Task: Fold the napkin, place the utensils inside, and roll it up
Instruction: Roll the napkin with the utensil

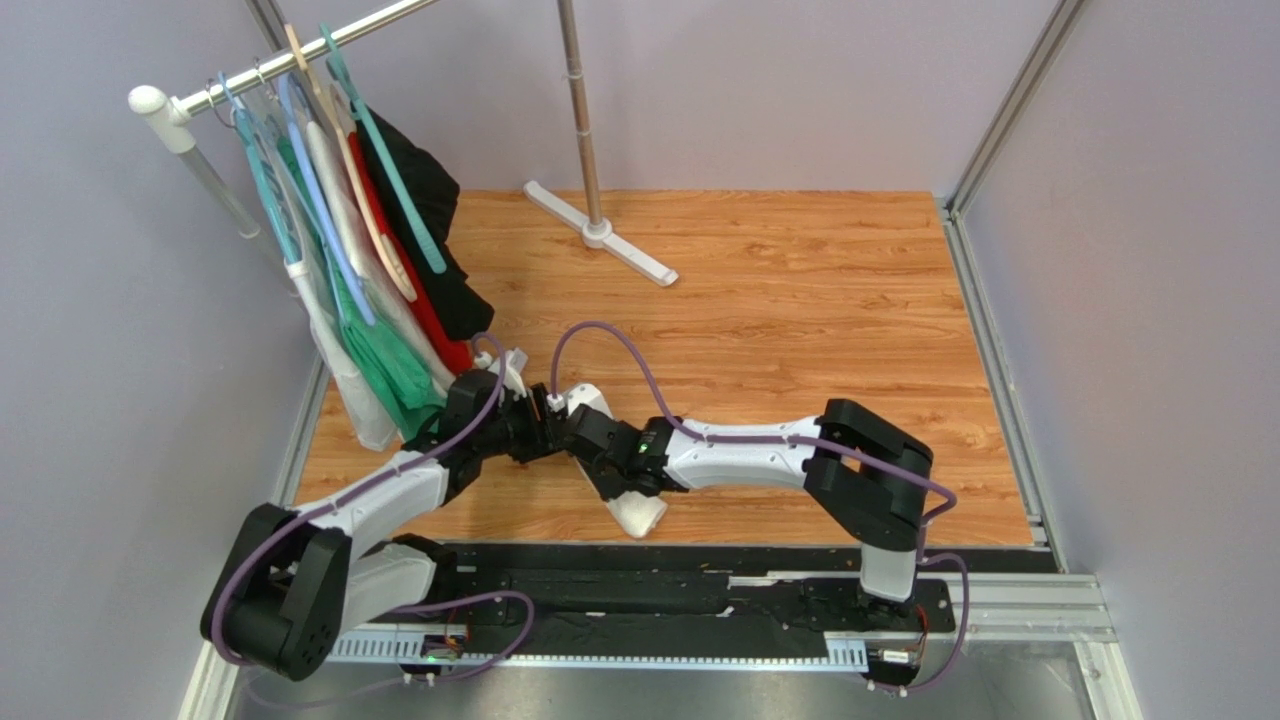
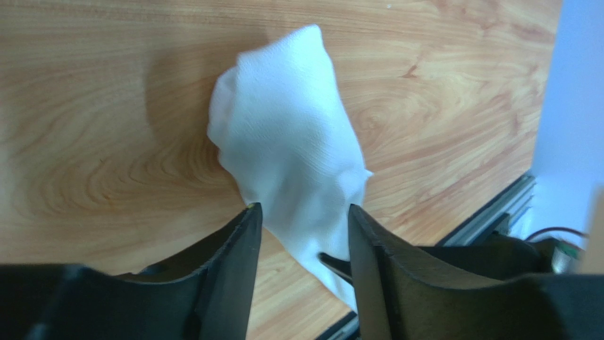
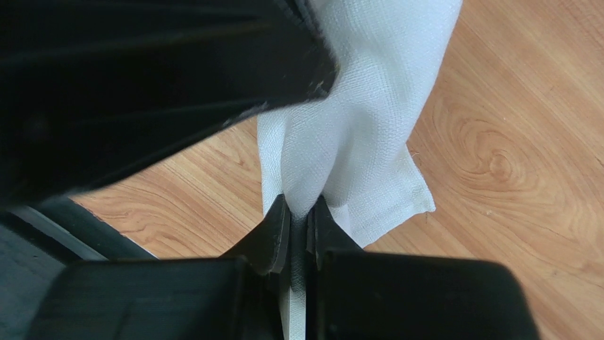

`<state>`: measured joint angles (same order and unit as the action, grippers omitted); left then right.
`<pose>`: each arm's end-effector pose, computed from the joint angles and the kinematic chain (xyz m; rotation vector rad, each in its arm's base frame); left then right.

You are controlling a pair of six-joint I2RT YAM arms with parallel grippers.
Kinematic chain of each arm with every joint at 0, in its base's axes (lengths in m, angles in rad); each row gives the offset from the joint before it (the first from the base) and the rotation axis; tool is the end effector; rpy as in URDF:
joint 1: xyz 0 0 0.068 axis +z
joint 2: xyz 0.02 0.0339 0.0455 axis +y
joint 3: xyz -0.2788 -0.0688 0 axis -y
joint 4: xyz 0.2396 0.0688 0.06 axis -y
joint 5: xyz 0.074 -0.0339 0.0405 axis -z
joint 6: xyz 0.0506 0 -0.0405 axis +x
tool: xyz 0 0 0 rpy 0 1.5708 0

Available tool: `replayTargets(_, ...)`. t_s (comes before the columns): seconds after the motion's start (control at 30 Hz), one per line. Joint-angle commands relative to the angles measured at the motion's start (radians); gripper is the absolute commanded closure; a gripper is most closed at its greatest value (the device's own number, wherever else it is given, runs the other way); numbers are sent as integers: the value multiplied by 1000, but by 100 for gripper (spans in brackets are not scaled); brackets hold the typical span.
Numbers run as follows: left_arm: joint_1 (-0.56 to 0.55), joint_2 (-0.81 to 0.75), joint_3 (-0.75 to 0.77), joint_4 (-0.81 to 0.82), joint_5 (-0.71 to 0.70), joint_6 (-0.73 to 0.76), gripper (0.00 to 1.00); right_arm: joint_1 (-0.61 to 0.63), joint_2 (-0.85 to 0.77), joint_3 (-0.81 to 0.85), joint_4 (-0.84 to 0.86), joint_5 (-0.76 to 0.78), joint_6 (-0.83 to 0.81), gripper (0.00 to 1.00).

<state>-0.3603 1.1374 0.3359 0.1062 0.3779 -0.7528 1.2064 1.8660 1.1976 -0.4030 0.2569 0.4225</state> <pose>0.1858 -0.0900 0.1586 -0.2578 2.4009 -0.9852 0.1493 0.3553 0.1709 -0.9158 2.4403 0.2523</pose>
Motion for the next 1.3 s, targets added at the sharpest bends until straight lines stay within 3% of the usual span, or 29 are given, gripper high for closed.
replayTargets(0.0,0,-103,40,-97,-22,17,39,-65,-25,-90,85,-183,48,100)
replayTargets(0.27,1,-211,22,-214,-37,35,33,-192,-74,-184,251,-525,94,100)
replayTargets(0.53,1,-225,-46,-110,-11,-16,32,-290,-51,-260,462,-807,196,100)
replayTargets(0.83,1,-52,-130,196,12,-86,31,-323,-15,-260,480,-896,199,100)
replayTargets(1.0,0,22,-133,256,-19,-89,31,-338,1,-263,478,-900,199,100)
replayTargets(1.1,0,28,-143,267,-22,-94,37,-349,5,-273,493,-890,200,100)
replayTargets(1.13,0,25,-144,265,-23,-95,47,-352,12,-273,492,-893,200,100)
replayTargets(1.27,0,9,-153,270,-39,-102,64,-357,45,-251,484,-898,183,100)
